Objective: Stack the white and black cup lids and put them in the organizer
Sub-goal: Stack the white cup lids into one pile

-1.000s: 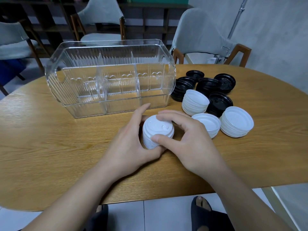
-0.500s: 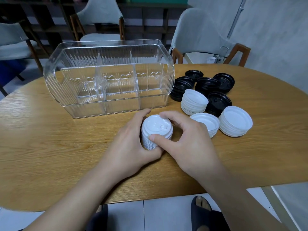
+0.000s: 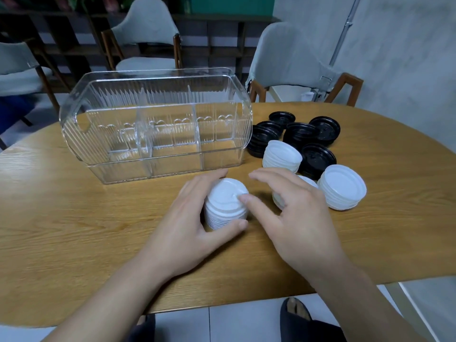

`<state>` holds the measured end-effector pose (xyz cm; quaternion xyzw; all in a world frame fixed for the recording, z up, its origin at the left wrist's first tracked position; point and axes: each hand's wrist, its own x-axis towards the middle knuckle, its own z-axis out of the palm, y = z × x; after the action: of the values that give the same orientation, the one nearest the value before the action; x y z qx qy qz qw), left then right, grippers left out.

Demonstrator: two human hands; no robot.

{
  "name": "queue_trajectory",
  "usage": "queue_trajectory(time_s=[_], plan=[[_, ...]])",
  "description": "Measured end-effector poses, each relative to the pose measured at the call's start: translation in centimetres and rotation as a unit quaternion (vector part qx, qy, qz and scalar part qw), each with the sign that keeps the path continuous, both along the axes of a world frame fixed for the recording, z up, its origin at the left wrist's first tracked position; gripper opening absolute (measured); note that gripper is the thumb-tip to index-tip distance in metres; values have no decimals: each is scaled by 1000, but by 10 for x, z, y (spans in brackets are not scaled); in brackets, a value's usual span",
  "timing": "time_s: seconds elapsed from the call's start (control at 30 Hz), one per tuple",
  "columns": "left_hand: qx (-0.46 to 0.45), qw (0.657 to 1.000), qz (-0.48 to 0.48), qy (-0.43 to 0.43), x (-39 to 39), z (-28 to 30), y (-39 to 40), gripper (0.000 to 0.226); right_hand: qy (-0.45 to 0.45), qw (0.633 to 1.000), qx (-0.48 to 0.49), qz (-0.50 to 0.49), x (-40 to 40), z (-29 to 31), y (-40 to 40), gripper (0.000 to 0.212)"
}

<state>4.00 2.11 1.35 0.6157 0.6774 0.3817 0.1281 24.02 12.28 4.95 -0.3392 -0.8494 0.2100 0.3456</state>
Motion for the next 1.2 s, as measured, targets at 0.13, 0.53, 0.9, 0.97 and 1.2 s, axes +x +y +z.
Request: queue_trajectory(time_s=[0.13,0.53,0.9,0.97,1.2], plan=[[5,1000,13,-1,0,1,1,79,-51,994,69,-69,14,-6,15,28],[4,1000,19,1,1,0,0,78,-188,962,101,-170,26,-10,25,16],[3,1000,13,-8,0,0,0,81,-185,962,77,-184,22,-6,22,28],[4,1000,13,-7,0,0,0,81,-166,967,62,-181,23,-6,21,29],[14,1000,17,-3,0,1,-1,78,-21,988,-3,-151,27,4,17,26]])
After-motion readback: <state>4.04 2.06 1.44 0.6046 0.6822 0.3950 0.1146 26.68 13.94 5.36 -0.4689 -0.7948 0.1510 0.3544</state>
